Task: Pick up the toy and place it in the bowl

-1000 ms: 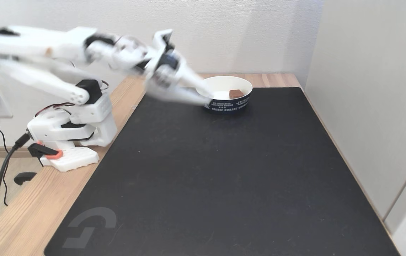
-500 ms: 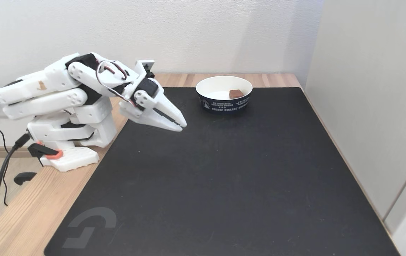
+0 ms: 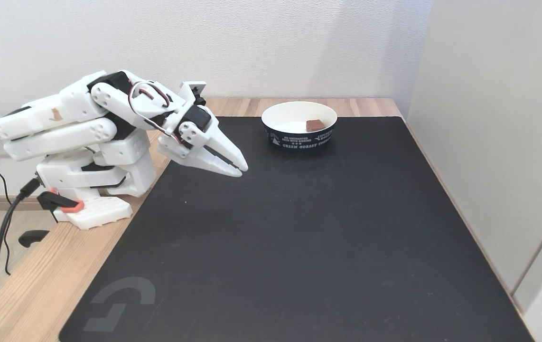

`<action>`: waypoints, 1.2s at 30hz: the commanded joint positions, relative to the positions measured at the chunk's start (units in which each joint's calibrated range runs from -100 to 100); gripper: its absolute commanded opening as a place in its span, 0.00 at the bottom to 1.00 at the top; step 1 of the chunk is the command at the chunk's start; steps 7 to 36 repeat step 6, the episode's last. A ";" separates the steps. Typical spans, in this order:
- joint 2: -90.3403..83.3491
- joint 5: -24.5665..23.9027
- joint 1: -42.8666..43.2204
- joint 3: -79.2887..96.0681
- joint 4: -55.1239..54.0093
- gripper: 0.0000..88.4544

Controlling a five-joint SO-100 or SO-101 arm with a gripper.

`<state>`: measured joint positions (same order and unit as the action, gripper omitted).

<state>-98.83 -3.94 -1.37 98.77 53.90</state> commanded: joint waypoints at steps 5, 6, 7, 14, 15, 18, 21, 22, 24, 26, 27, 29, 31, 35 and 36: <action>-0.58 0.08 -0.09 0.51 0.20 0.03; -0.58 0.08 -0.09 0.51 0.20 0.03; -0.58 0.08 -0.09 0.51 0.20 0.03; -0.58 0.08 -0.09 0.51 0.20 0.03; -0.58 0.08 -0.09 0.51 0.20 0.03; -0.58 0.08 -0.09 0.51 0.20 0.03; -0.58 0.08 -0.09 0.51 0.20 0.03; -0.58 0.08 -0.09 0.51 0.20 0.03; -0.58 0.08 -0.09 0.51 0.20 0.03; -0.58 0.08 -0.09 0.51 0.20 0.03; -0.58 0.08 -0.09 0.51 0.20 0.03; -0.58 0.08 -0.09 0.51 0.20 0.03; -0.58 0.08 -0.09 0.51 0.20 0.03; -0.58 0.08 -0.09 0.51 0.20 0.03; -0.58 0.08 -0.09 0.51 0.20 0.03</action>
